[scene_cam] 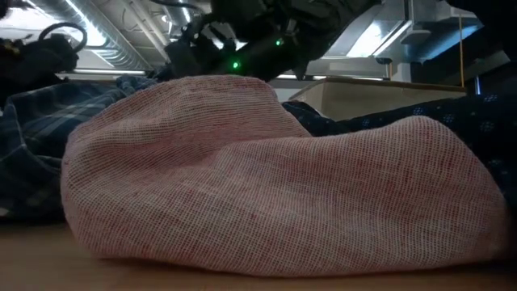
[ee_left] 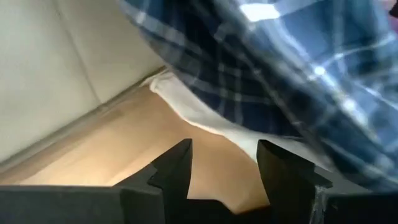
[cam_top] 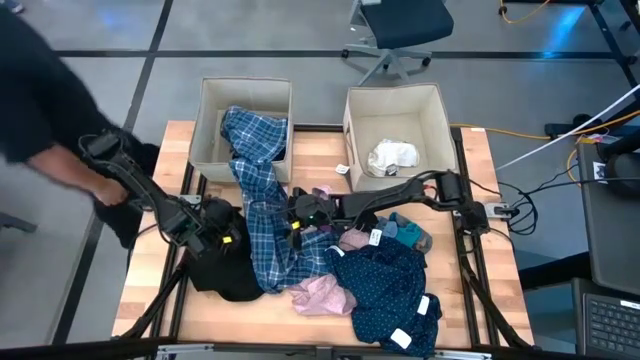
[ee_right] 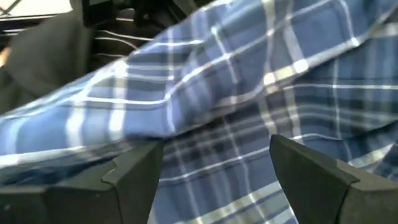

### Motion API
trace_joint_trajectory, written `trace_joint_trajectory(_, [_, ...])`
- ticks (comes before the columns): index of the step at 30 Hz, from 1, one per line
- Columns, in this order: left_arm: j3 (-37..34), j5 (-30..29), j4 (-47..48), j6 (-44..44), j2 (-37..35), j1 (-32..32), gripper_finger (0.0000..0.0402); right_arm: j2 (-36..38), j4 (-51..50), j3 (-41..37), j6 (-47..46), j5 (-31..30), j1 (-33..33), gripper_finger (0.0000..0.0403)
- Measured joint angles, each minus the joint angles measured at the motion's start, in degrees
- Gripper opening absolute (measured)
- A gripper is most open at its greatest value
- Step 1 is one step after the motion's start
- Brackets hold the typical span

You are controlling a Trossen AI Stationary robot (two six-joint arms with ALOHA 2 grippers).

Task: Sort clothes
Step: Put the blue checkered polo shirt into the left brown laundry organizer

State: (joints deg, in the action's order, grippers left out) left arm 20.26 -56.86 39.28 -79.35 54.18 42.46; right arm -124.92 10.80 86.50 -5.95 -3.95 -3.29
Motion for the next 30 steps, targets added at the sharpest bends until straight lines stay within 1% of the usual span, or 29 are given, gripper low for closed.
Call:
trace_joint_trajectory(4, [-0.1, -0.1, -0.28, 4.01, -0.03, -1.08, 0.0172, -0.21, 1.9, 0.06, 0.13, -2.06, 0.71, 0.0296])
trace_joint_trajectory(11, [-0.08, 0.0, -6.71, 15.8, -0.03, -1.29, 0.0172, -0.36, 4.14, 0.07, -3.8, -0.45, 1.16, 0.0296])
trace_joint_trajectory(13, [-0.08, -0.11, -9.45, 18.87, -0.03, -1.27, 0.0172, -1.12, 7.17, 0.11, -5.7, -0.32, 1.05, 0.0296])
trace_joint_trajectory(17, [-0.08, -0.39, -15.77, 26.15, -0.03, -1.29, 0.0172, -3.78, 14.02, 0.15, -6.29, 1.89, 1.05, 0.0296])
trace_joint_trajectory(19, [-0.07, -0.54, -18.33, 29.59, -0.03, -1.29, 0.0172, -5.16, 16.09, 0.15, -6.68, 1.41, 1.07, 0.0296])
trace_joint_trajectory(21, [-0.06, -0.45, -19.58, 31.98, -0.03, -1.27, 0.0172, -6.02, 17.28, 0.15, -5.44, -2.03, 1.13, 0.0296])
trace_joint_trajectory(24, [-0.06, -0.4, -19.7, 31.75, -0.03, -1.27, 0.0172, -6.68, 18.04, 0.15, -1.89, -9.11, 1.43, 0.0296])
trace_joint_trajectory(26, [-0.06, -0.37, -19.73, 31.59, -0.03, -1.27, 0.0172, -7.52, 18.7, 0.17, -0.44, -11.38, 1.73, 0.0296])
trace_joint_trajectory(30, [-0.06, -0.16, -20.05, 31.04, -0.03, -1.27, 0.0172, -8.61, 16.53, 0.15, 0.27, -17.94, 2.19, 0.0296])
